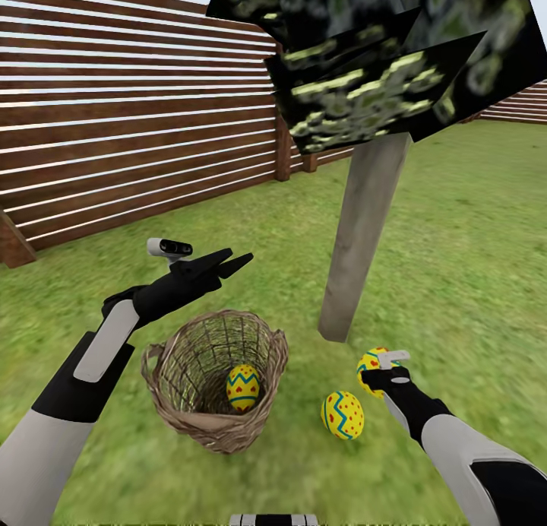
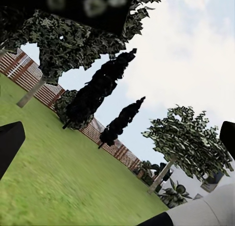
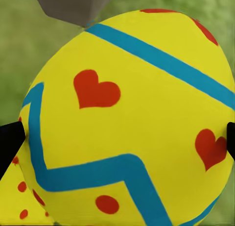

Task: Take the three Easter eggs out of the wicker basket on the lawn in the garden, then place them on the lawn next to a single tree (choose any tree) so that all three eggs are next to the same tree and none are left in the basket.

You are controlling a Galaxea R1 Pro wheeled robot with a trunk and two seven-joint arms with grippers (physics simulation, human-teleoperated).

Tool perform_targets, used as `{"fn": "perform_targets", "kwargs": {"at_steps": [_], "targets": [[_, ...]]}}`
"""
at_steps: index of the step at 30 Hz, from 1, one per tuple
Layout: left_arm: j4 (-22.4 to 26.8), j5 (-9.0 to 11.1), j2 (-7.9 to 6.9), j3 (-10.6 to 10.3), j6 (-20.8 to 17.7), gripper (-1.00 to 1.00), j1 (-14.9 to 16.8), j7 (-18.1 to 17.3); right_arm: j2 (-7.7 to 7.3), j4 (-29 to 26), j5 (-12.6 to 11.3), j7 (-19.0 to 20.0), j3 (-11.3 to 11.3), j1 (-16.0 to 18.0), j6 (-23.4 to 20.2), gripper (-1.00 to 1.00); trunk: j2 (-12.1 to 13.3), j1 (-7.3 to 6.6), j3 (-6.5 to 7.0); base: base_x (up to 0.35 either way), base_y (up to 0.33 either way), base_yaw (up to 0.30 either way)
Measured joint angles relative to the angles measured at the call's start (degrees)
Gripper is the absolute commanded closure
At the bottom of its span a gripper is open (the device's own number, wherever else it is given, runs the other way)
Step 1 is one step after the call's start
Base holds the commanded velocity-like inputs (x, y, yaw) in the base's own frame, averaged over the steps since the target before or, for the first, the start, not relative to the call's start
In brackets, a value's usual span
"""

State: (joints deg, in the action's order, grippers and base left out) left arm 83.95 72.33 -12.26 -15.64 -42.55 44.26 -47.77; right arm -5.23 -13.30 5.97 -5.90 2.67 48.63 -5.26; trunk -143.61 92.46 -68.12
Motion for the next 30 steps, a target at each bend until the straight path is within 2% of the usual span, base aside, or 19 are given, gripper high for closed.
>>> {"fn": "perform_targets", "kwargs": {"at_steps": [30], "targets": [[0.09, 0.17, -0.07, 0.00, -0.09, -1.00, 0.01, 0.00, -0.11, 0.23, -0.28, -1.64, -0.05, -0.12, -0.20, 1.00, -0.40, 0.77, -6.65, 0.000, 0.000, 0.000]]}}
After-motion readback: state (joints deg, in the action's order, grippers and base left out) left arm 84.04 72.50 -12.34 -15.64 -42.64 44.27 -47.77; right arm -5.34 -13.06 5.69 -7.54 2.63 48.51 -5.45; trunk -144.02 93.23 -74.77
